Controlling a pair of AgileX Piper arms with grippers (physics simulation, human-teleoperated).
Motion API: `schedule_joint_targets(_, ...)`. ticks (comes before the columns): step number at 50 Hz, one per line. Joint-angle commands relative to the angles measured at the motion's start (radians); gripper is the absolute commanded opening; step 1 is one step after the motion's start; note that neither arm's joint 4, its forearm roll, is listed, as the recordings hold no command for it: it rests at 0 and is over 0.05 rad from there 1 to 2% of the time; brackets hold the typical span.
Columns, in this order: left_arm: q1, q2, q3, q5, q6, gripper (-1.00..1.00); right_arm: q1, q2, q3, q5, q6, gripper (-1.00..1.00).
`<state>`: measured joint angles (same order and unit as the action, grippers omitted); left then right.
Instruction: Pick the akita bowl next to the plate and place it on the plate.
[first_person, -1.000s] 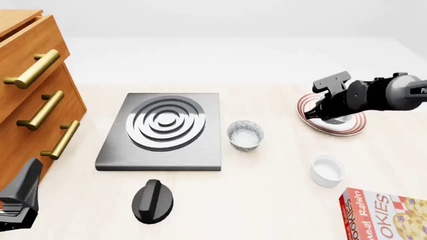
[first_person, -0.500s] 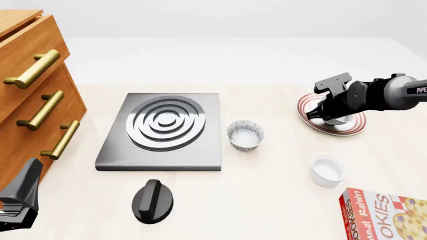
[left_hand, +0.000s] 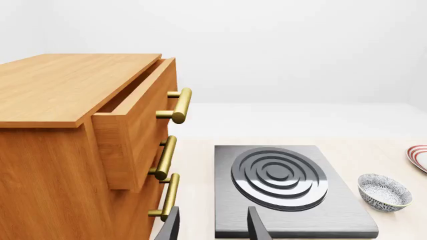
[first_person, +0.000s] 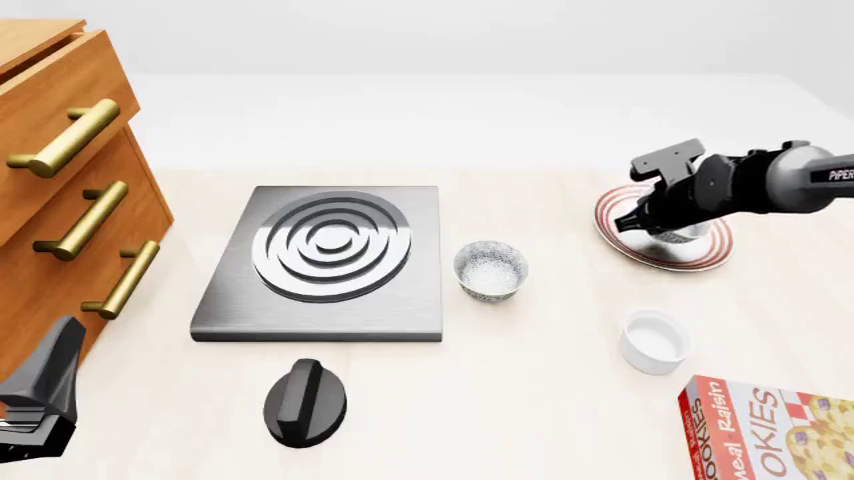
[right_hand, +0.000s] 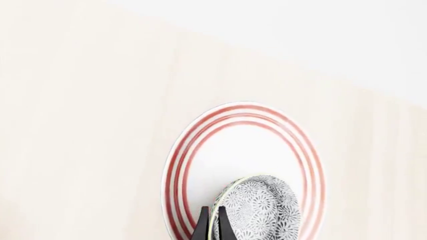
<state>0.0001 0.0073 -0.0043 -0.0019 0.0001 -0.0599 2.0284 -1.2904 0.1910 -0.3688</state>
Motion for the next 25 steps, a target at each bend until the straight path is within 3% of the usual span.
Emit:
schedule_joint_targets(1, 0.0, 0.0, 0.0, 0.0, 0.0, 1.0, 0.002, 0.022, -0.019, -0.005, 0.008, -1.0)
schedule_joint_targets(20, 0.0, 0.0, 0.0, 0.0, 0.0, 1.0, -0.006, 0.041, -0.034, -0.015, 0.009, -1.0)
schedule_joint_targets(21, 0.0, 0.0, 0.0, 0.0, 0.0, 1.0, -0.009, 0.037, -0.032, -0.015, 0.006, 1.0)
schedule_joint_targets(25, 0.0, 0.0, 0.0, 0.0, 0.0, 1.0, -0.011, 0.022, -0.029, -0.011, 0.006, 1.0)
